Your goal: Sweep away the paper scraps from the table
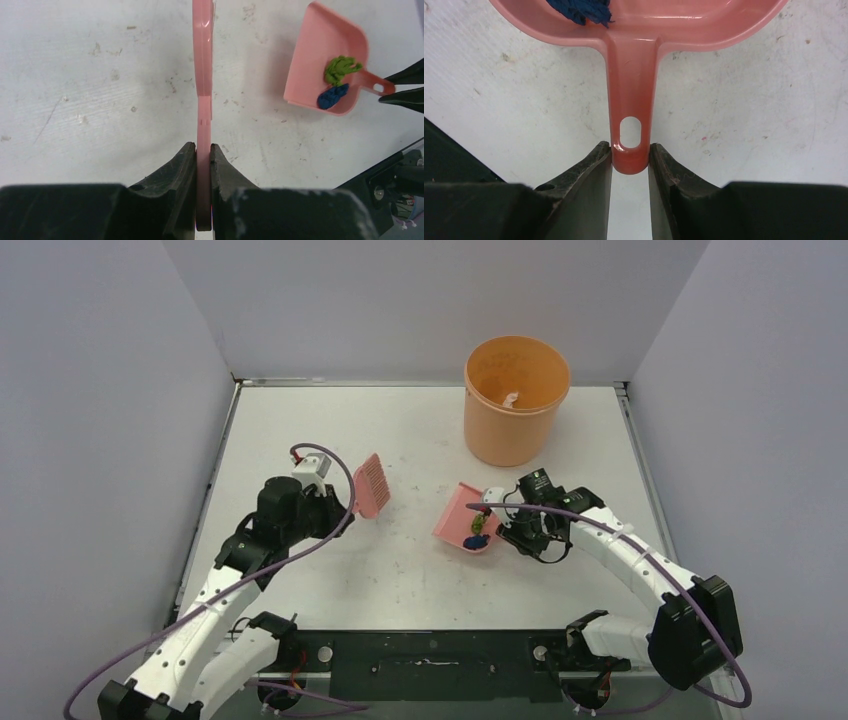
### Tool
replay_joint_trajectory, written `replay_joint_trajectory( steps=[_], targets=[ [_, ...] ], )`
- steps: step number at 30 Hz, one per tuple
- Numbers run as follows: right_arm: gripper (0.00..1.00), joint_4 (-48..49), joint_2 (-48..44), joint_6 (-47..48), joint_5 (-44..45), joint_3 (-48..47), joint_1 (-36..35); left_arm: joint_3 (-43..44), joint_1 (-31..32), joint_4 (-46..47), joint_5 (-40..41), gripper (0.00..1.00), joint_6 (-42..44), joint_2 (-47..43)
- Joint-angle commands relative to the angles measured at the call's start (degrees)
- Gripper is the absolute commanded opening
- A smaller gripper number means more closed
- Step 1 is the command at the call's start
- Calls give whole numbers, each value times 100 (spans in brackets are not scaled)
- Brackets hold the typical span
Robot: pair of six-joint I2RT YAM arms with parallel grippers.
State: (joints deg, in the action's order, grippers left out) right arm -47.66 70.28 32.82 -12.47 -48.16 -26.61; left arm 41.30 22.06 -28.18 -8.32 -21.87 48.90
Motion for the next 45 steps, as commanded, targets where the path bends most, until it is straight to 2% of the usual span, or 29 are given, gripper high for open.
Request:
replay_joint_trajectory(
  steps=[1,4,7,11,21,24,37,41,45],
  targets=[
    [5,-601,-233,143,44,-341,50,-107,0,1595,-84,0,4,-535],
    [5,-944,-383,-33,-248,-836,52,-71,-49,1429,299,0,-110,-463],
    [5,-993,-402,-260,-142,-894,-77,-5,-50,1185,529,0,-142,-325],
    [5,-1209,-304,-239,-632,-1281,76,15,-16,1084,625,0,-150,-331],
    [5,-1451,179,-158,-549,-2066,104,-47,-9,1116,726,0,-161,-515],
    [5,-1416,251,-18,-515,-2260,104,-52,3,1120,701,0,-160,-484],
    [5,-2135,532,1297,-1716,-3323,194,-35,-9,1117,577,0,-110,-84],
    [5,-1918,471,1177,-1728,-3648,443,-5,-145,1146,487,0,-47,53],
    [5,-1483,448,537,-1480,-3971,750,44,-304,1148,178,0,-85,226]
  ],
)
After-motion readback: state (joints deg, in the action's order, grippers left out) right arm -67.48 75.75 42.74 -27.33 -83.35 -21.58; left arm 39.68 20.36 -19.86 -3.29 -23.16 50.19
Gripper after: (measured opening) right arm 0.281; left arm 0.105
